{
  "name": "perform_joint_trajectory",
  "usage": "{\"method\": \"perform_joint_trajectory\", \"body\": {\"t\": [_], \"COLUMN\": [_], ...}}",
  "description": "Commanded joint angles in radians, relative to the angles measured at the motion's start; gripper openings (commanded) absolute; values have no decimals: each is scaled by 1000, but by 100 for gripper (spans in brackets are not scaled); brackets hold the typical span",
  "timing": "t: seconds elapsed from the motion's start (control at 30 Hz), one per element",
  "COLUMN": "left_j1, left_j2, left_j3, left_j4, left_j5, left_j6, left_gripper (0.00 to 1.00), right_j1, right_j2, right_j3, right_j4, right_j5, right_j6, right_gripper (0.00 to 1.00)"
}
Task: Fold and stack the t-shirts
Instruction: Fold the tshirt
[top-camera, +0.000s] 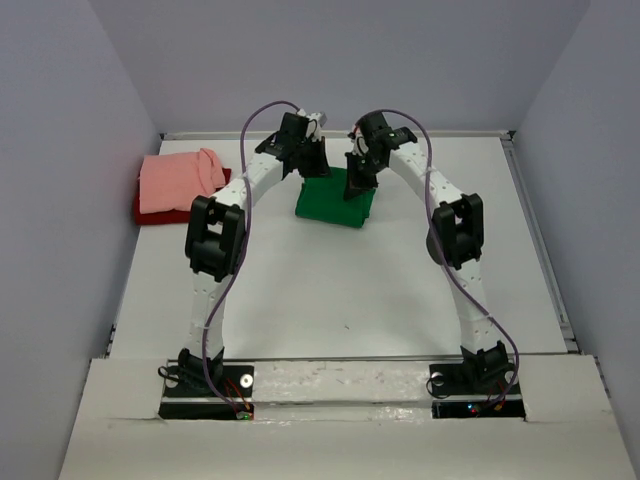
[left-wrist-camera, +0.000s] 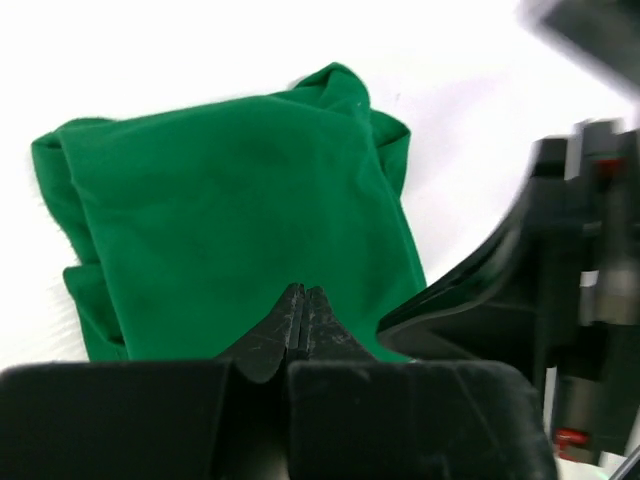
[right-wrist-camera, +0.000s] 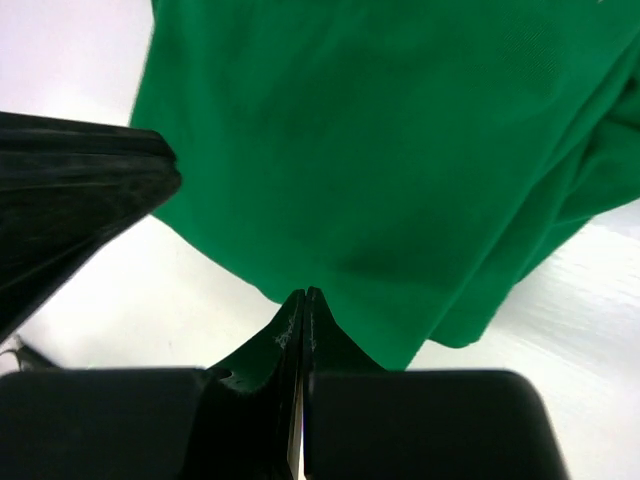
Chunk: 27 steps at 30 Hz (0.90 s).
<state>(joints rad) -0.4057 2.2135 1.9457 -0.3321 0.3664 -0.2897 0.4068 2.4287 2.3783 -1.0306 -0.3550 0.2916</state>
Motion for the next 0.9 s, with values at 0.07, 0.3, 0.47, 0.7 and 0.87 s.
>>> {"method": "perform_joint_trajectory", "body": {"t": [0.07,0.3,0.47,0.7,0.87], "left_j1": [18,36,48,62,67], "left_j2": [-8,103,225,374,348], "left_j3": [16,71,209,346,240], "left_j4": [51,45,48,11,47], "left_j5": [68,60,97,144,118], "left_j6": [15,11,-9,-39,-37], "left_gripper": [0,0,0,0,0], "right_j1": [1,1,1,1,1], "right_j2": [0,43,43,18,-26], "right_j3": [-13,-22,-82,-166,-293], "right_j4": [4,-9,9,-3,4], "right_j5": [-79,-47,-24,37,91], "right_j6": [20,14,18,47,64], "right_gripper": [0,0,0,0,0]}}
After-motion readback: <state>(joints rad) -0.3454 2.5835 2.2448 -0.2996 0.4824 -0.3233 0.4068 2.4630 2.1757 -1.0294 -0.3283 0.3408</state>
